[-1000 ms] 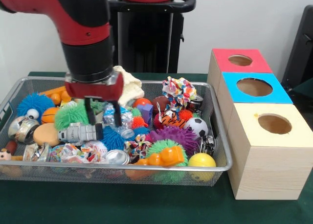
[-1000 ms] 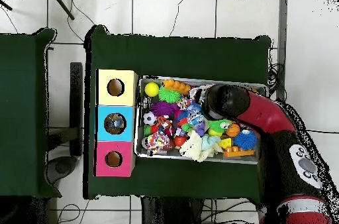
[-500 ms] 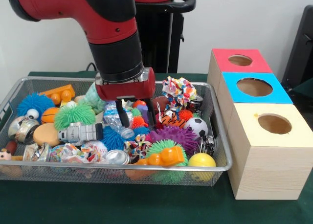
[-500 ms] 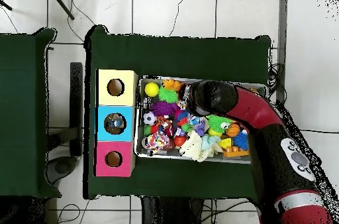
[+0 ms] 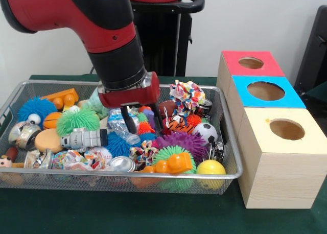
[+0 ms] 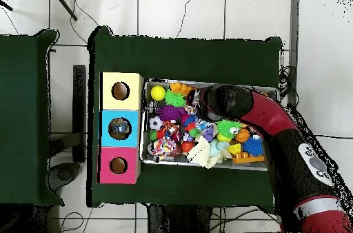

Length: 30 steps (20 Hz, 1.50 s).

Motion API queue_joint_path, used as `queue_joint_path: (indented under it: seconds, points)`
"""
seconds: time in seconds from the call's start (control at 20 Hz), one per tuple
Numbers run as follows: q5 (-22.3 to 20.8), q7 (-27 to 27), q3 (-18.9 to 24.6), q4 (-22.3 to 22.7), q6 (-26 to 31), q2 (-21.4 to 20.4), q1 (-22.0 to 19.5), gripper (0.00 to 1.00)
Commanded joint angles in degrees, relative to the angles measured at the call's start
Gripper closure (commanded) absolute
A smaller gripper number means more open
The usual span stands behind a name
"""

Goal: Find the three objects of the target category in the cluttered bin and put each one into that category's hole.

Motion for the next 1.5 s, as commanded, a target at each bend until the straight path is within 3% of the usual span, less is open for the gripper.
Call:
queue_joint_path:
  seconds: [0.05,0.15,0.45,0.65,1.5]
  points:
    - [-5.17,-14.15,6.59,5.43,8.13,2.28,-4.06,0.00]
    - [-5.63,-13.44,7.23,7.24,7.90,1.27,-4.96,0.00]
    - [-7.67,-13.39,8.89,7.08,7.88,2.01,-6.72,0.00]
    - [-9.05,-14.59,9.78,3.94,9.65,3.48,-7.42,0.00]
    - [-14.29,-17.87,12.96,-2.21,17.70,4.62,-11.81,0.00]
